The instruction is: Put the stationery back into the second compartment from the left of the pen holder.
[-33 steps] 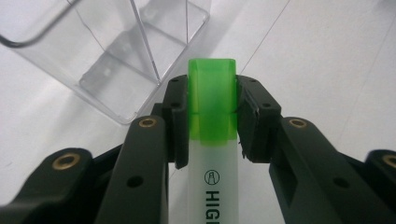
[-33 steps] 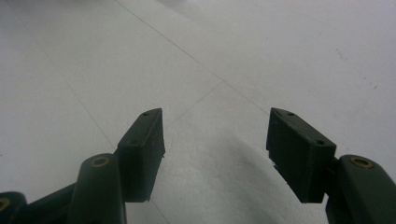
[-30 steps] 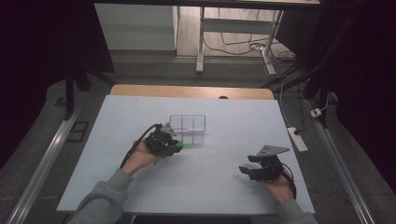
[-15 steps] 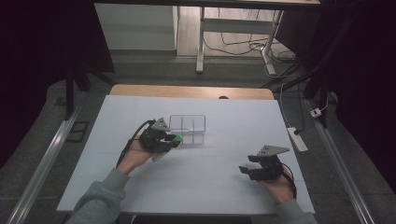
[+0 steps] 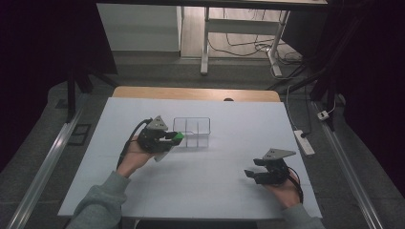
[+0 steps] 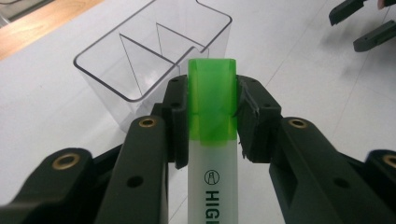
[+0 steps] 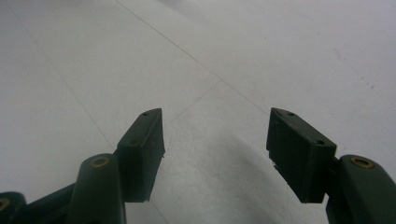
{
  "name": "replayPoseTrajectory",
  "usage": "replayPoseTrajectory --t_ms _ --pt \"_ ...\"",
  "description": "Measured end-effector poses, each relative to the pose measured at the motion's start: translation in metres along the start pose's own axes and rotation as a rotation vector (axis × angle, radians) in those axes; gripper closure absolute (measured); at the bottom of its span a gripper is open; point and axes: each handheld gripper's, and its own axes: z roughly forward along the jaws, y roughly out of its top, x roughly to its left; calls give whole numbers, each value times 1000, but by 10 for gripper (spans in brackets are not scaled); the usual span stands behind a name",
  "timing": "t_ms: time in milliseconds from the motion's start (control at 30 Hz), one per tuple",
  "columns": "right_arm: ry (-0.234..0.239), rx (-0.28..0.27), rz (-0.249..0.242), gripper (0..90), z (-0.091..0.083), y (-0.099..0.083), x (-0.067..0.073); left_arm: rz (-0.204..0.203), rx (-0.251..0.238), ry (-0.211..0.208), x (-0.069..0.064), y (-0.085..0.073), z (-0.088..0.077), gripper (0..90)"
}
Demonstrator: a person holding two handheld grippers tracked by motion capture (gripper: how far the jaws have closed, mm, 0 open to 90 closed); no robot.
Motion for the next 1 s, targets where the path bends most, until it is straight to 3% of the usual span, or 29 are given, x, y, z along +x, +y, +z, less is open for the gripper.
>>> replayPoseTrajectory --t_ms 500,1000 --pt "-3 -3 3 371 -1 1 0 -7 -59 -7 4 9 -9 665" --pt "-6 -8 1 370 -2 1 0 7 -169 15 10 44 -18 665"
